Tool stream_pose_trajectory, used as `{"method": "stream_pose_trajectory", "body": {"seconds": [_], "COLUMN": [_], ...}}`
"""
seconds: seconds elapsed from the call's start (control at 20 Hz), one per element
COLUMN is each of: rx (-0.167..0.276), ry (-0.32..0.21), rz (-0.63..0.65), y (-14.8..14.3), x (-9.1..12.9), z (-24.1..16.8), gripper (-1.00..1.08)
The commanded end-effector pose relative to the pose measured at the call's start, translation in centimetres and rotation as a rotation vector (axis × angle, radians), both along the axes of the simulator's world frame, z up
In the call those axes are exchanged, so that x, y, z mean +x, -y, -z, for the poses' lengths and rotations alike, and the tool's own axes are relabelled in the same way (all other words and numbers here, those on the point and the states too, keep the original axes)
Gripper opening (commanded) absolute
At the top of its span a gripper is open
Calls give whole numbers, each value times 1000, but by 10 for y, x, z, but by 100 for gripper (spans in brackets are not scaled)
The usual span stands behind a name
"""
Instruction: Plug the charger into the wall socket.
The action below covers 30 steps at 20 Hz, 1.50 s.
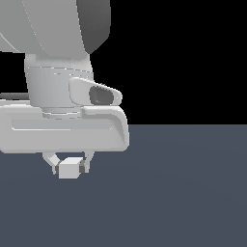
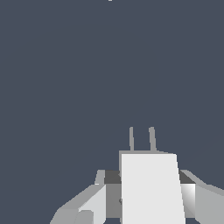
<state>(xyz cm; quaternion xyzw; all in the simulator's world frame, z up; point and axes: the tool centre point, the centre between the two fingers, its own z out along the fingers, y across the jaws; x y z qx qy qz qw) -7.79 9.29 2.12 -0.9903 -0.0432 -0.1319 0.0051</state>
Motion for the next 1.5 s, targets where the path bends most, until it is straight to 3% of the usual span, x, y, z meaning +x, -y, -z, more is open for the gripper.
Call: {"method": "stream_pose_trajectory", "body": {"seconds": [0.0,0.85,1.45], "rx": [-1,0,1], "ry": [1,2,0], "rz": [-14,-158,-178], "y": [4,32,35], "x": [4,47,54], "z": [-7,-70,-79], "gripper": [-100,-100,-100]}}
